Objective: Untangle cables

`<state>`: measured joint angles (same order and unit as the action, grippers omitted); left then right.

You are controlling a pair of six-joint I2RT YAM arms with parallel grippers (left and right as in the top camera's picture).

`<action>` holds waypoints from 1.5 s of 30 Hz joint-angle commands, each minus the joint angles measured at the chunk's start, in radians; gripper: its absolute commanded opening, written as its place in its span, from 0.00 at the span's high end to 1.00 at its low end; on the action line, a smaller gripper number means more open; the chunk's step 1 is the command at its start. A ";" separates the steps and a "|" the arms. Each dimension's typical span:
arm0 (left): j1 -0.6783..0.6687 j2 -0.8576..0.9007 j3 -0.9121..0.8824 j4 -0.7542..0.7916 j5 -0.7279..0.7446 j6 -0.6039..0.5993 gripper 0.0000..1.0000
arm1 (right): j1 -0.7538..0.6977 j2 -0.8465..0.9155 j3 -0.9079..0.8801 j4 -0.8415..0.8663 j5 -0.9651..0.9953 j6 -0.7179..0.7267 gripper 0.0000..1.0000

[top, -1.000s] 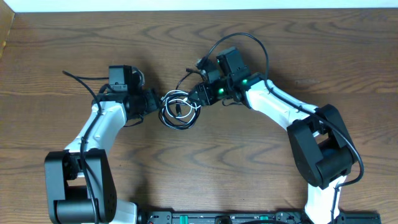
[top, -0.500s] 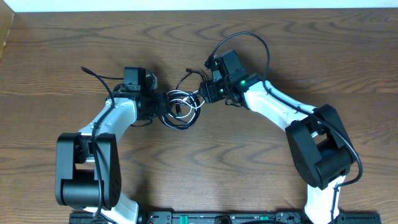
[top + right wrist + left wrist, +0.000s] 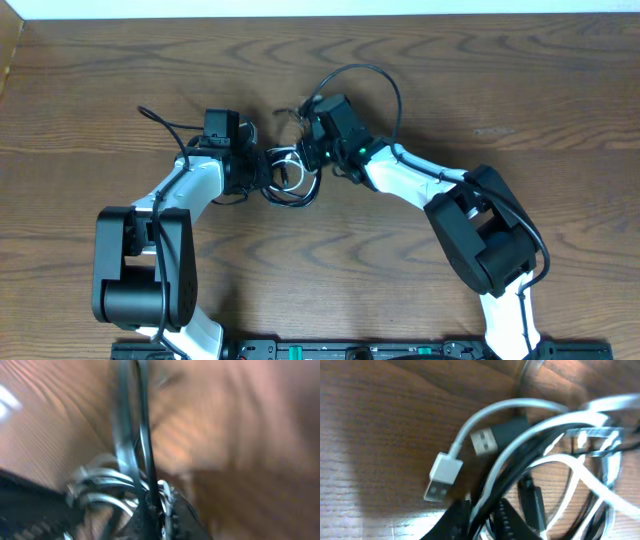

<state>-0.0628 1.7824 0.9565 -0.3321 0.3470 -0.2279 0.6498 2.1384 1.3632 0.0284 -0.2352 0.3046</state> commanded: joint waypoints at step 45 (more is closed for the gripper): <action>0.135 -0.069 0.013 -0.040 0.323 0.149 0.40 | -0.206 -0.097 0.010 0.071 -0.629 0.044 0.99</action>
<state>0.0700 1.7313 0.9565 -0.3717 0.6357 -0.1028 0.4427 2.0762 1.3632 0.0845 -0.8452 0.3042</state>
